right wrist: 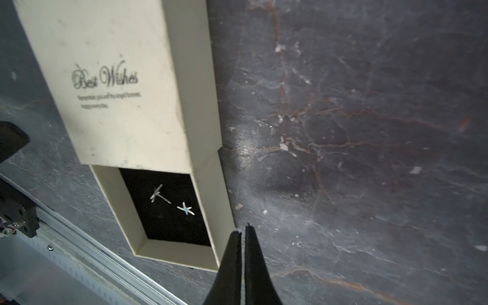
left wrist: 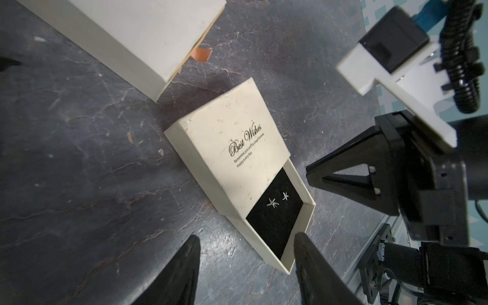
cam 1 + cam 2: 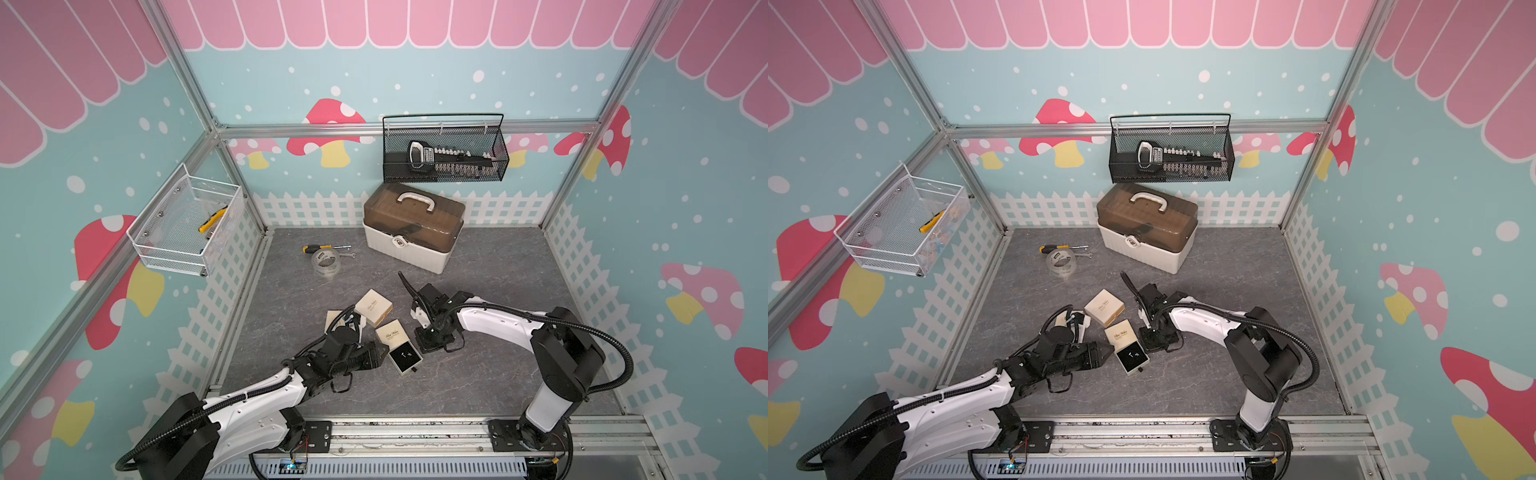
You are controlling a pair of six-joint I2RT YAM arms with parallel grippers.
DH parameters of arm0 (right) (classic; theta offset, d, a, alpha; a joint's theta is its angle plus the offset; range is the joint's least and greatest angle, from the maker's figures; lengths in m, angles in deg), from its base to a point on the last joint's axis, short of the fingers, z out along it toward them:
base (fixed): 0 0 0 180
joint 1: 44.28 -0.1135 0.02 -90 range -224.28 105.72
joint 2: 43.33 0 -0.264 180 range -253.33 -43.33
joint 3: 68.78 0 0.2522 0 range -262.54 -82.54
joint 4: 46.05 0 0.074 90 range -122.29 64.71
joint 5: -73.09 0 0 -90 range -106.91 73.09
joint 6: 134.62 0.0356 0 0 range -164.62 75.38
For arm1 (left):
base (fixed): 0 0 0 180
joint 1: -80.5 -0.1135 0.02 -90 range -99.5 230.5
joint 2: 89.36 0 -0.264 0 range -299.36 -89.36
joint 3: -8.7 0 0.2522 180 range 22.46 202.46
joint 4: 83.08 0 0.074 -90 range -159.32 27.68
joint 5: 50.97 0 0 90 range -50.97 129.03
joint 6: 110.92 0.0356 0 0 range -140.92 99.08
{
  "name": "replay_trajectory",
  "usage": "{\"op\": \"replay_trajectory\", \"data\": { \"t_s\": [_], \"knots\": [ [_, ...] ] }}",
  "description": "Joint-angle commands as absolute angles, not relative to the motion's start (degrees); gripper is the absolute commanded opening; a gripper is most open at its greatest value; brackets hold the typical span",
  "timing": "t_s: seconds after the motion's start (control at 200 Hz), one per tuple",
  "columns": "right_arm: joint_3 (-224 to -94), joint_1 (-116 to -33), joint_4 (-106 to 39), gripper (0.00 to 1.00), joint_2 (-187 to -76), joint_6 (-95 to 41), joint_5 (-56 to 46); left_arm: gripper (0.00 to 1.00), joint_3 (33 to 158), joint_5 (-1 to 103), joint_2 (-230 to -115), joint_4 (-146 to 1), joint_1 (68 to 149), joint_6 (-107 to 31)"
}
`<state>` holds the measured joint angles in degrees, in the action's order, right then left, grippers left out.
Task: Place the earrings into the drawer-style jewelry box
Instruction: Adjust the jewelry box at the center of the board.
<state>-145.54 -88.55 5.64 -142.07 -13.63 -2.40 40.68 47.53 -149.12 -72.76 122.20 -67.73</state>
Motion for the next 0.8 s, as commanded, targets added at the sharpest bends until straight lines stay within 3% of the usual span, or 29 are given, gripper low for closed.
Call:
{"op": "replay_trajectory", "data": {
  "t_s": [0.0, 0.375, 0.525, 0.675, 0.72, 0.795],
  "knots": [
    [-145.81, -89.86, 3.66, 0.06, -143.44, -12.93, 0.76, 0.58, 39.61, 48.46, -149.76, -75.47, 120.90, -69.58],
    [-148.10, -92.95, 0.82, 0.07, -145.56, -13.30, 3.95, 0.59, 39.42, 51.46, -150.39, -76.84, 116.90, -69.29],
    [-147.42, -92.95, 3.12, 0.07, -140.47, -16.64, -4.61, 0.59, 38.78, 52.88, -149.09, -76.35, 114.48, -68.91],
    [-146.01, -92.81, 1.61, 0.16, -133.01, -22.85, -13.68, 0.59, 38.10, 55.46, -147.57, -77.08, 112.22, -68.36],
    [-145.02, -92.74, -0.96, 0.22, -132.12, -25.86, -12.82, 0.59, 37.94, 56.39, -147.49, -77.76, 112.19, -68.47],
    [-148.41, -92.60, 0.62, 0.22, -133.99, -30.77, -9.65, 0.59, 37.62, 58.36, -147.00, -77.81, 112.22, -68.93]
  ]
}}
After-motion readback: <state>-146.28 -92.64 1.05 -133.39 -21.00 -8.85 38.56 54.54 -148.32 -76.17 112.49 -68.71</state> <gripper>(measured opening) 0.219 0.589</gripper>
